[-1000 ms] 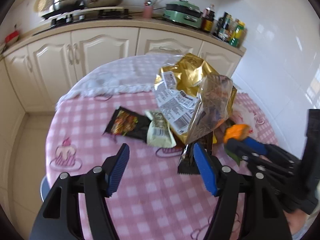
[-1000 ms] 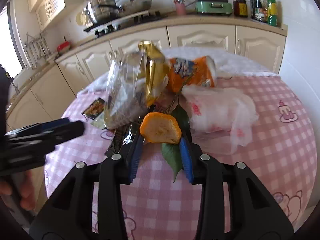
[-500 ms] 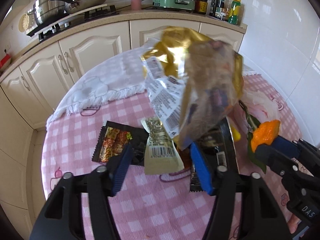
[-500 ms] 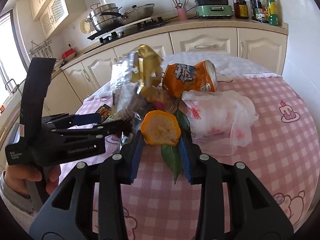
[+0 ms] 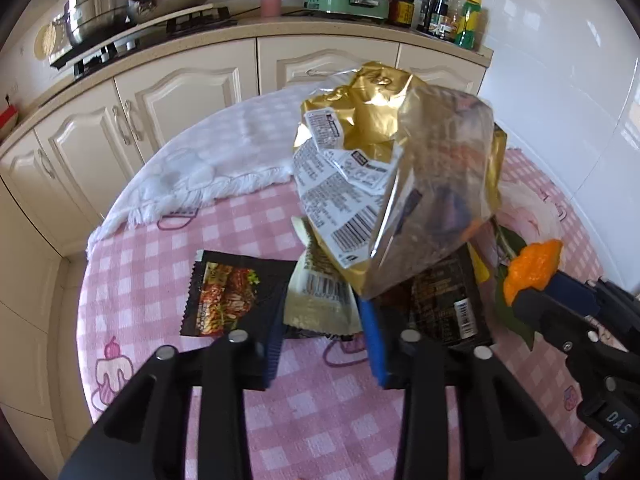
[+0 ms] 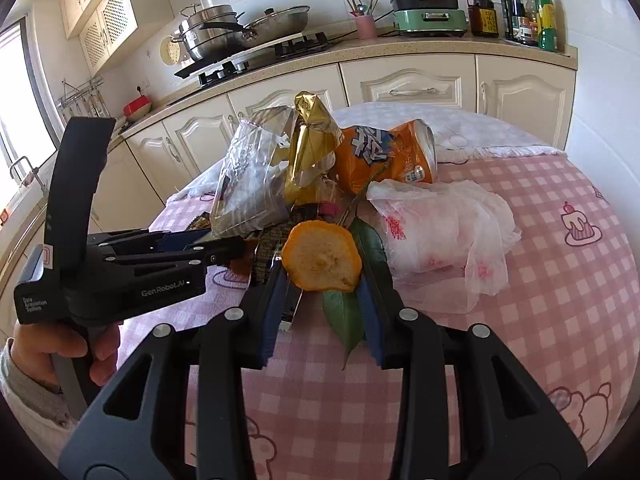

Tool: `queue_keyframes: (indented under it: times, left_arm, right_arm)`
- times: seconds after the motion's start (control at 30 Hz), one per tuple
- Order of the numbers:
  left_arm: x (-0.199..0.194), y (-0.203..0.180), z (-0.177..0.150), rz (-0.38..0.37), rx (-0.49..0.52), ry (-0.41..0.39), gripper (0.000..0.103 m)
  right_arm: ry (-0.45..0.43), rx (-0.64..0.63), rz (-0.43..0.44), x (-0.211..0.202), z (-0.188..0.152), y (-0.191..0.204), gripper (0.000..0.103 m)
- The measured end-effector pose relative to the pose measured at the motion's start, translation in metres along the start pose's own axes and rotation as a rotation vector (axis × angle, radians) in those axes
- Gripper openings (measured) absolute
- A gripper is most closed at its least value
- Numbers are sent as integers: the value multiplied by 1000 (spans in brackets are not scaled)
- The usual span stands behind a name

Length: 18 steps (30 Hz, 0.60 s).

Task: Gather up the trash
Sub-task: 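Grasp the snack packet with the left tool while the right tool grasps the orange peel, then carry the packet and orange peel with both tools over the bin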

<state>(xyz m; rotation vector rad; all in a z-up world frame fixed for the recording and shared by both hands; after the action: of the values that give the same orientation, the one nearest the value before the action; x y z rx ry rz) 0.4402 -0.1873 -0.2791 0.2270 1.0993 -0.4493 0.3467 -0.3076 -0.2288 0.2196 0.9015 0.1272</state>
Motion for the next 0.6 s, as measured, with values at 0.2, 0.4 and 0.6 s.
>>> queue_keyframes:
  times: [0.2,0.4,0.6]
  left_arm:
    - [-17,1,-1,-86,-37,-45,4]
    - [-30,3,-11,-124,-63,-69,4]
    - [-76,3,-21,-163,-77,-160,3]
  right_arm:
    - [-28,-11,-12,-13,1,5,35]
    - [-68,-18,-16,-32,3,12,34]
    - [-158,-25,-26,-66,10,21,33]
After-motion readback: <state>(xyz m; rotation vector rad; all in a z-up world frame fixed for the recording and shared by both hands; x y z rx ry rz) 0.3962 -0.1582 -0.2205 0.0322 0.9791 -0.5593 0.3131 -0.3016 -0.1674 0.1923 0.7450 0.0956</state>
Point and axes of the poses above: each gripper's, at about its wrist camera, not at the fingertips, and x roughly the way its jaws point, y to its left, z to its top, the point moved 9 cm from there along x, roughly the way its jaws point, and after that the axes turned 11 degrees about y, right-handed, at the moved point
